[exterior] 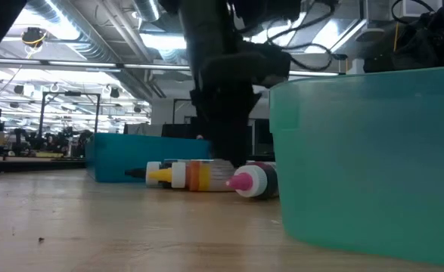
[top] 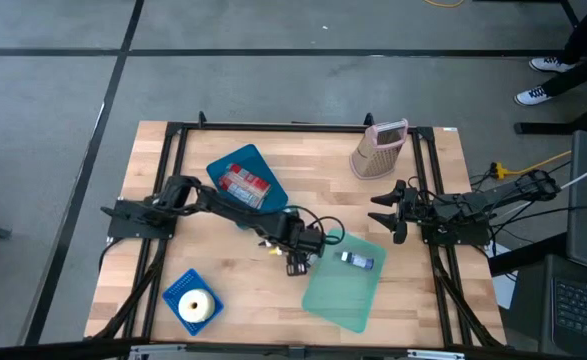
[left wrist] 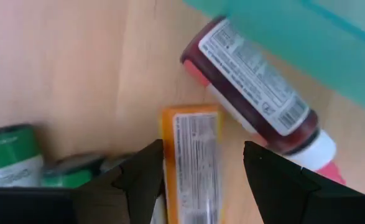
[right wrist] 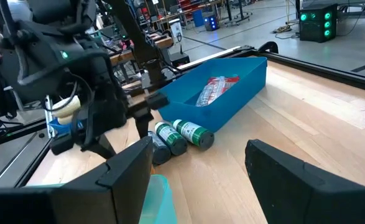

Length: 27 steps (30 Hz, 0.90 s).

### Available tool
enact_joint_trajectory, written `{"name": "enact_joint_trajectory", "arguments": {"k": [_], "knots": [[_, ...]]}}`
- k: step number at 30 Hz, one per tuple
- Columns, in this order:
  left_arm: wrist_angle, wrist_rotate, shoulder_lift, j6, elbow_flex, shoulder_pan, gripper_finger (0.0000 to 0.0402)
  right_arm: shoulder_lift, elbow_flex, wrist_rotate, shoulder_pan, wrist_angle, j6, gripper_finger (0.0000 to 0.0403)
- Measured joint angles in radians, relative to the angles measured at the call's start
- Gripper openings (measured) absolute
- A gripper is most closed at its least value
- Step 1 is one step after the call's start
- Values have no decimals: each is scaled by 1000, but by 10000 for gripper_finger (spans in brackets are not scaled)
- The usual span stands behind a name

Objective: Pick & Place Food Item
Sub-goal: Put the yellow food coloring bottle into the green bin

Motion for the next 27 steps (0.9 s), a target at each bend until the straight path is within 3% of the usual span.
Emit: {"name": "enact_joint_trajectory", "arguments": {"k": [15,18,24,27], "knots": [[5,38,72,13,3,3,212,0,0,0,0,-8,0,254],[-3,17,72,35,3,-2,188,0,0,0,0,-8,1,254],[-64,0,77,64,38,-5,98,0,0,0,0,-8,0,254],[-93,-16,71,74,58,-5,82,0,0,0,0,-8,0,254]]}}
